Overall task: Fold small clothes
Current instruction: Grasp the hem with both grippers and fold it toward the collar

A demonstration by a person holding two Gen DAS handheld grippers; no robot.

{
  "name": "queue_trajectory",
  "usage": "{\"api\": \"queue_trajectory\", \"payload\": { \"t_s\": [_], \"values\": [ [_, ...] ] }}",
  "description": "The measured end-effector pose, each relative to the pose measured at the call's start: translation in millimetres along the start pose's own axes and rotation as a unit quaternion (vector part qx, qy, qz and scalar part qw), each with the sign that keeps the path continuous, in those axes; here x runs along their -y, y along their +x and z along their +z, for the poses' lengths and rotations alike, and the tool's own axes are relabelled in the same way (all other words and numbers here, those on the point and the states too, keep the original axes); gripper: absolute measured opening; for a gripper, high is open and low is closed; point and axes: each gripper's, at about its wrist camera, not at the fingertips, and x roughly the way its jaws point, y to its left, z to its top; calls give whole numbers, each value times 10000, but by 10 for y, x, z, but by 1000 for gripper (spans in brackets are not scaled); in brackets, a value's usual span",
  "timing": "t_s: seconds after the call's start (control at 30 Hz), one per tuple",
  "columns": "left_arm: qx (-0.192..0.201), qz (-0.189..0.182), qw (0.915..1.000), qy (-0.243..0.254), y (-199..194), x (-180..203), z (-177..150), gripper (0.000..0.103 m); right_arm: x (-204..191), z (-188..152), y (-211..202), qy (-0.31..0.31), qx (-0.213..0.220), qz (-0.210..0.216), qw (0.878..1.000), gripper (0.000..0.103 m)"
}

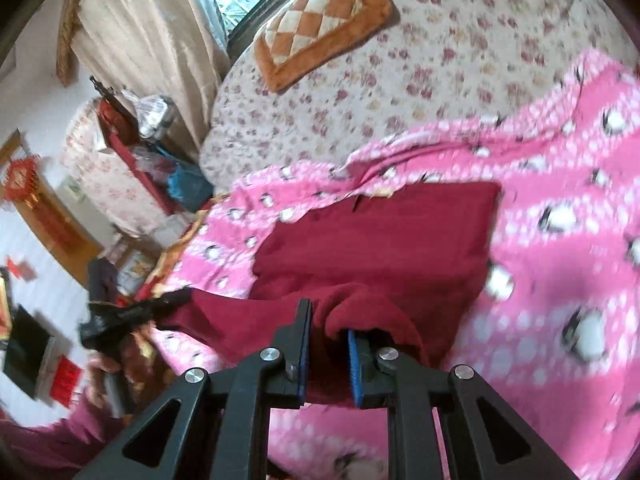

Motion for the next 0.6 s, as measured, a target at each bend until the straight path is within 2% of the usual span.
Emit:
{"api": "queue_trajectory", "payload": {
  "t_s": [0.2,0.37,0.6],
  "values": [
    [72,136,9998,105,246,92,283,7,69,248,214,-208,29,-508,9985,15],
    [85,267,9995,115,471,113,493,7,194,460,403,-114,76,-650,9978,15],
    [-108,453,9989,9,930,36,688,7,406,745,748,15,-4,-788,9969,15]
  ]
}}
